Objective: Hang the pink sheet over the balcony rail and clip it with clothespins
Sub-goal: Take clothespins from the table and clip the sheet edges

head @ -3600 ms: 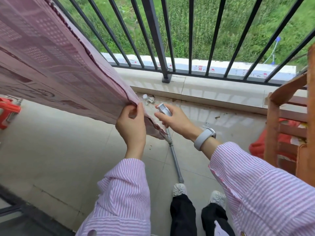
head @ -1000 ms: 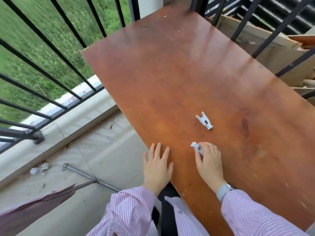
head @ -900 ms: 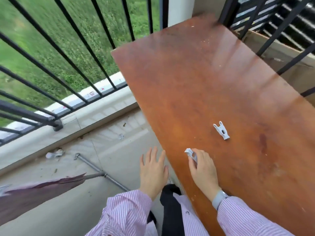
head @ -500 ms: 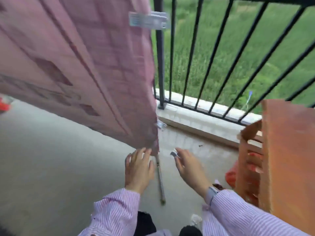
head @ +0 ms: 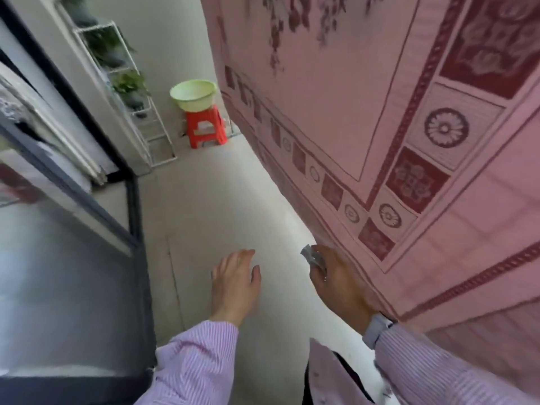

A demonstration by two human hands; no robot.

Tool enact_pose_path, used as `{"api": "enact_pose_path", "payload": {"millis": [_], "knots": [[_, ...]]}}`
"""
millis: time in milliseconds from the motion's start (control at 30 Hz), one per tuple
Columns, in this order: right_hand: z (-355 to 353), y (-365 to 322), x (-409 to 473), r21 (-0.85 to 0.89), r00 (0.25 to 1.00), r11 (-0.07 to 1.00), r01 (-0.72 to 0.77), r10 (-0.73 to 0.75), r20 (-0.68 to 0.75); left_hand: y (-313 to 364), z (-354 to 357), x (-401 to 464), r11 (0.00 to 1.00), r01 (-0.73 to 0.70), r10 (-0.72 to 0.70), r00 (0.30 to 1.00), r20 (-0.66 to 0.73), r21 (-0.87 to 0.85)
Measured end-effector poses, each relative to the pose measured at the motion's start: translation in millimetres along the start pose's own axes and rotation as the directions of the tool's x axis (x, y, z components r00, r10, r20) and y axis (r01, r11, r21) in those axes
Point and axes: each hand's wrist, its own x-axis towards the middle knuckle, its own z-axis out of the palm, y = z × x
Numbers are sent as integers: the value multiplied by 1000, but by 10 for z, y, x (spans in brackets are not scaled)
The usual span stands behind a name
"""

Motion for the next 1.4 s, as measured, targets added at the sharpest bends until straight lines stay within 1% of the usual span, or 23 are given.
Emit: {"api": "enact_pose_path", "payload": {"millis": [33,100,200,300,367,400,467,567,633,667,733,900,1067,1167,1300,1400], "knots": [[97,-51,248,31,999,999,36,-37,4,-94,-6,187,1000,13,-13,1000,-18,-8],[314,-89,800,75,998,995,58,-58,7,-270,0,613,1000,23,-24,998,-62,-16],[601,-144,1740,125,999,991,41,-40,-9,-525,47,1431,999,40,-41,993,-107,-16],[880,-142,2824,114,996,990,84,-81,-32,-761,86,2470,999,34,-36,987,-158,-13],[1039,-122,3551,113,997,991,70,-74,30,-855,27,3228,999,34,-36,986,-166,-15],[1097,-157,3922,111,995,990,92,-94,15,-892,-24,3610,999,34,-36,986,-161,-15],[1171,-348,4623,169,994,981,94,-101,31,-981,-176,4309,1000,30,-31,981,-191,-5],[1236,-753,5596,143,979,969,203,-204,-11,-1221,-407,5207,1000,9,-1,958,-287,26],[1372,-951,6141,157,975,963,219,-222,3,-1434,-517,5742,999,5,9,951,-310,43],[1459,-1039,6405,179,972,958,226,-234,24,-1552,-557,6006,999,4,9,951,-308,43],[1686,-1165,6950,154,964,952,262,-265,-3,-1810,-605,6532,999,2,10,954,-301,39],[2302,-1471,8364,205,968,946,251,-249,-36,-2534,-622,7921,1000,-17,14,952,-306,-7],[2806,-1827,9871,122,972,965,234,-226,-70,-3257,-816,9460,991,-62,24,951,-307,-115],[2942,-2034,10593,121,969,966,229,-215,-123,-3514,-900,10340,986,-70,21,955,-295,-155],[3193,-2000,11558,41,957,972,231,-219,-191,-3688,-774,11346,970,-79,22,970,-241,-231],[3461,-1914,12333,-57,936,972,229,-236,-260,-3884,-551,12153,960,-93,44,981,-189,-262]]}}
